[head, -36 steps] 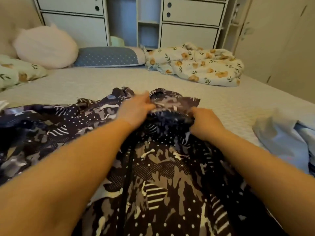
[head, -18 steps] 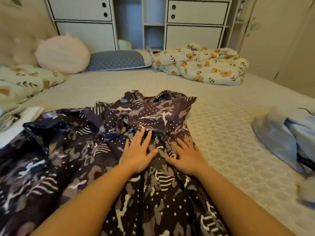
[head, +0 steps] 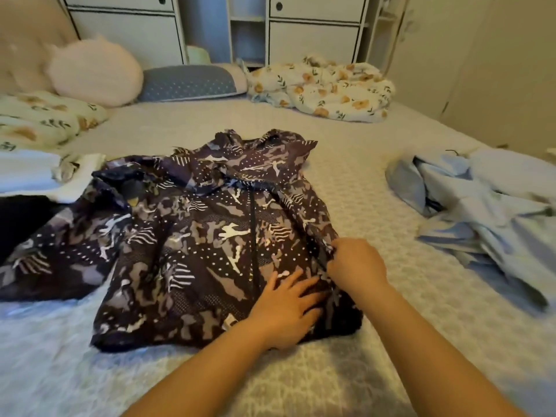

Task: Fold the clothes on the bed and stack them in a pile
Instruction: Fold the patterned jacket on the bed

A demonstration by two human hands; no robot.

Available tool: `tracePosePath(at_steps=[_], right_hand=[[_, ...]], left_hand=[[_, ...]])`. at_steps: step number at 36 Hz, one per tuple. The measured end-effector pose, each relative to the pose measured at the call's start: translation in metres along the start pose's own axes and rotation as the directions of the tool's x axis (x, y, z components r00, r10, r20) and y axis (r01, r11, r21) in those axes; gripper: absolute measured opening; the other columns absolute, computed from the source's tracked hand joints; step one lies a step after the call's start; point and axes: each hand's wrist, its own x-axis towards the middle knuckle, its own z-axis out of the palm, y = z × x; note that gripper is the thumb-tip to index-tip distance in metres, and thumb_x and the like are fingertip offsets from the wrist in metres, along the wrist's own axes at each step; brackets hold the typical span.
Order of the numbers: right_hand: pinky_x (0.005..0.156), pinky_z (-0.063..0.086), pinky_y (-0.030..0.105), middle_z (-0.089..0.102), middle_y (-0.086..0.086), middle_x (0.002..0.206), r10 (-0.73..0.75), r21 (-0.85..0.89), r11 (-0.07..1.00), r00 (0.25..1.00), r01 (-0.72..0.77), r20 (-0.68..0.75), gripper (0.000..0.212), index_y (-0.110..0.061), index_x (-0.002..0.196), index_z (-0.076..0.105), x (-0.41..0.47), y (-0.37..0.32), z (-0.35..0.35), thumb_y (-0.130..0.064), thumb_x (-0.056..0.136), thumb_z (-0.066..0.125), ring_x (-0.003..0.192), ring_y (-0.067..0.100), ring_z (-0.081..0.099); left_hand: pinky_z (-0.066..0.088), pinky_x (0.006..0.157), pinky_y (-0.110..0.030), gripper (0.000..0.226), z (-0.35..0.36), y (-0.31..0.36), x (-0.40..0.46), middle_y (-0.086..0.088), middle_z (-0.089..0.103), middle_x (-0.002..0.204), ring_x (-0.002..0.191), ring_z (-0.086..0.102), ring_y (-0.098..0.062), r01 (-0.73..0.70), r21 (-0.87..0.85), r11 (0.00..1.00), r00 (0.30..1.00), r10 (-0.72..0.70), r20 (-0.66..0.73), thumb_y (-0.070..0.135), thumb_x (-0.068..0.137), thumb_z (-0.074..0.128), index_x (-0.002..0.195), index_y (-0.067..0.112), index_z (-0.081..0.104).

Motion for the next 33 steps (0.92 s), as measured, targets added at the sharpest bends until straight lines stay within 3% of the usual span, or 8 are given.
tracePosePath(at_steps=[4,8,13,17,20,24,28,33], right_hand=[[0.076,0.046,0.029,0.062,0.01,0.112,-0.096,0.182,0.978,0.994,0.102,-0.044,0.029,-0.011,0.112,0.064,-0.007,-0.028,-0.005,-0.016,0.086,0.053,0.096,0.027,0.058],[0.081,0.042,0.03,0.061,0.015,0.115,-0.332,0.141,0.943,0.872,0.301,0.36,0.025,-0.006,0.106,0.064,-0.018,-0.034,0.025,-0.023,0.096,0.047,0.104,0.029,0.056],[0.099,0.038,0.027,0.058,0.004,0.131,-0.352,0.36,0.899,0.9,0.248,0.257,0.032,-0.02,0.124,0.063,-0.014,-0.01,0.04,-0.017,0.099,0.044,0.12,0.02,0.051],[0.092,0.04,0.032,0.053,0.006,0.123,0.001,0.419,0.906,0.987,0.067,-0.161,0.031,-0.02,0.121,0.061,-0.015,0.01,0.047,-0.016,0.094,0.045,0.114,0.025,0.049],[0.09,0.043,0.036,0.049,0.009,0.129,0.203,0.464,0.871,0.978,-0.16,-0.045,0.041,-0.017,0.132,0.048,-0.023,0.022,0.054,-0.027,0.092,0.05,0.114,0.027,0.05],[0.082,0.05,0.034,0.063,0.005,0.113,0.103,0.534,0.836,0.992,-0.125,0.07,0.045,-0.02,0.132,0.045,-0.033,0.029,0.058,-0.036,0.091,0.054,0.097,0.022,0.061],[0.084,0.047,0.033,0.06,0.006,0.124,0.061,0.578,0.802,0.984,-0.149,0.169,0.058,-0.022,0.141,0.036,-0.038,0.026,0.054,-0.045,0.091,0.053,0.108,0.025,0.059],[0.075,0.045,0.032,0.062,0.004,0.118,0.038,0.515,0.852,0.991,-0.097,0.125,0.059,-0.024,0.142,0.031,-0.049,0.017,0.059,-0.037,0.09,0.055,0.101,0.024,0.06]], left_hand=[[-0.006,0.116,-0.047,0.043,0.005,0.022,-0.03,0.007,0.031,0.153,0.144,0.01,-0.016,-0.077,-0.012,0.997,0.995,0.076,-0.07,0.043,0.1,0.03,0.14,0.036,0.043],[0.017,0.113,-0.033,0.046,-0.002,0.034,-0.059,0.008,0.042,0.147,0.133,0.03,-0.016,-0.07,-0.049,0.996,0.997,0.068,-0.042,0.039,0.094,0.042,0.141,0.036,0.043],[0.048,0.062,-0.03,0.038,-0.045,0.033,-0.08,0.005,0.063,0.071,0.066,0.058,-0.015,0.126,-0.113,0.986,0.953,-0.152,-0.262,0.051,0.092,0.043,0.073,0.024,0.062],[0.042,0.093,-0.03,0.032,-0.061,0.032,-0.059,0.011,0.057,0.124,0.115,0.052,-0.013,0.158,-0.239,0.958,0.891,-0.242,-0.385,0.045,0.095,0.047,0.121,0.034,0.06],[0.011,0.117,-0.048,0.066,-0.041,0.039,-0.036,0.007,0.021,0.156,0.144,0.015,-0.017,0.186,-0.059,0.981,0.967,-0.193,-0.163,0.058,0.091,0.043,0.148,0.03,0.028],[-0.009,0.115,-0.054,0.077,-0.005,0.027,-0.022,0.007,-0.005,0.161,0.147,-0.008,-0.015,0.159,0.151,0.976,0.986,-0.163,0.015,0.061,0.093,0.034,0.153,0.026,0.002],[0.0,0.118,-0.032,0.061,0.002,-0.006,-0.034,0.01,0.017,0.158,0.144,0.012,-0.008,0.066,0.079,0.995,0.982,-0.051,-0.184,0.044,0.097,0.041,0.151,0.026,0.021],[0.027,0.11,-0.031,0.07,0.005,-0.02,-0.067,0.006,0.049,0.14,0.13,0.043,-0.015,-0.092,0.126,0.988,0.946,0.126,-0.3,0.069,0.085,0.041,0.139,0.024,0.048]])
